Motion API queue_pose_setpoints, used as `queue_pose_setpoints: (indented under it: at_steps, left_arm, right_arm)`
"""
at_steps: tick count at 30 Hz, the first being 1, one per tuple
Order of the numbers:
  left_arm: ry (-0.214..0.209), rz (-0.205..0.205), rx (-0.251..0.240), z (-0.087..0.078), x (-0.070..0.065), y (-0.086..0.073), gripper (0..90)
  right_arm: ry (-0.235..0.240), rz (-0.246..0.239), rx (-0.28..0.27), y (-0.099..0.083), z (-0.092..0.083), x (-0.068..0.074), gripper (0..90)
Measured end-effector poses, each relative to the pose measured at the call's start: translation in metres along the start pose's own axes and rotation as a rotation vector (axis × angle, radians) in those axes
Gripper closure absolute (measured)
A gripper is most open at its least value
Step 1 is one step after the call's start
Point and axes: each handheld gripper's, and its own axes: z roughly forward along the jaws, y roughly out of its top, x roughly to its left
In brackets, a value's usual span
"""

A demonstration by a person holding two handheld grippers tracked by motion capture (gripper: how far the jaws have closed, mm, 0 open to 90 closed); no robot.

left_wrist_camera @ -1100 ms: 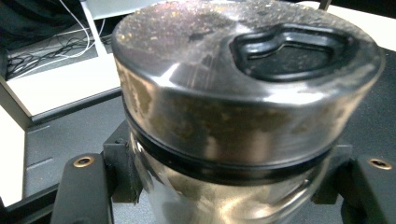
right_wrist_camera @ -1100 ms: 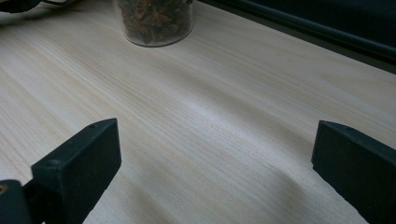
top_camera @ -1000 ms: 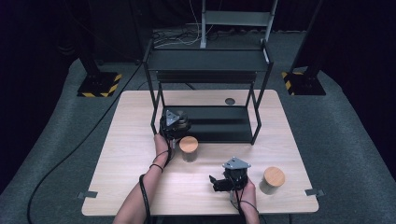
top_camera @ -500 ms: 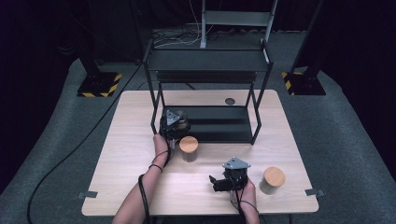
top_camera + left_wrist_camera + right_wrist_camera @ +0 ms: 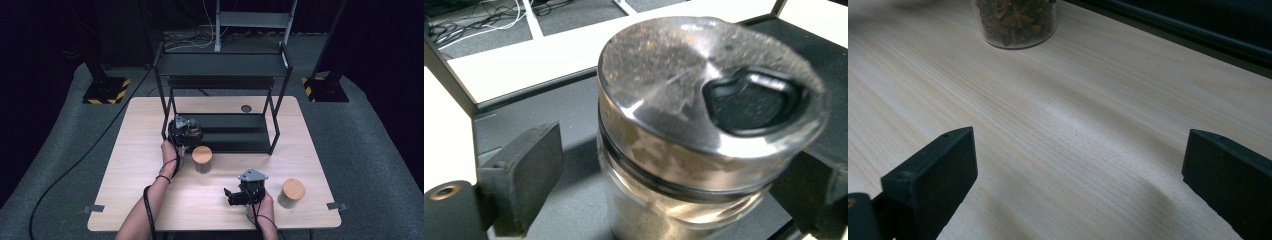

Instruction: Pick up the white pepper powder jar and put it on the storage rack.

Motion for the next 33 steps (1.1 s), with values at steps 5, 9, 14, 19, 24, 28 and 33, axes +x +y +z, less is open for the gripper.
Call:
queue_pose_setpoints:
  at_steps: [5, 9, 14, 19, 24, 28, 33]
  left_arm:
    - [-0.005, -0.004, 0.021, -0.004, -0.003, 0.006, 2.8]
    - [0.008, -0.001, 0.015, -0.008, -0.007, 0.010, 1.4]
    - [0.018, -0.005, 0.014, -0.013, -0.011, 0.014, 0.6]
    - [0.014, 0.008, 0.004, -0.020, -0.017, 0.017, 0.1]
    - [0.013, 0.028, -0.017, -0.028, -0.023, 0.018, 0.0]
    - [0.016, 0.059, -0.035, -0.037, -0.029, 0.016, 0.0]
    - [0.004, 0.087, -0.047, -0.050, -0.035, 0.011, 0.0]
  right_arm:
    - [0.001, -0.001, 0.000, 0.000, 0.000, 0.000, 0.3]
    - [0.002, 0.000, -0.001, 0.000, 0.000, 0.000, 0.3]
    - [0.002, 0.001, -0.003, 0.000, 0.000, 0.000, 0.3]
    - [0.001, 0.000, -0.004, 0.000, 0.000, 0.000, 0.3]
    - [0.001, 0.000, -0.006, 0.000, -0.001, 0.000, 0.2]
    - [0.001, 0.000, -0.006, 0.000, -0.001, 0.000, 0.2]
    - [0.001, 0.000, -0.006, 0.000, -0.001, 0.000, 0.2]
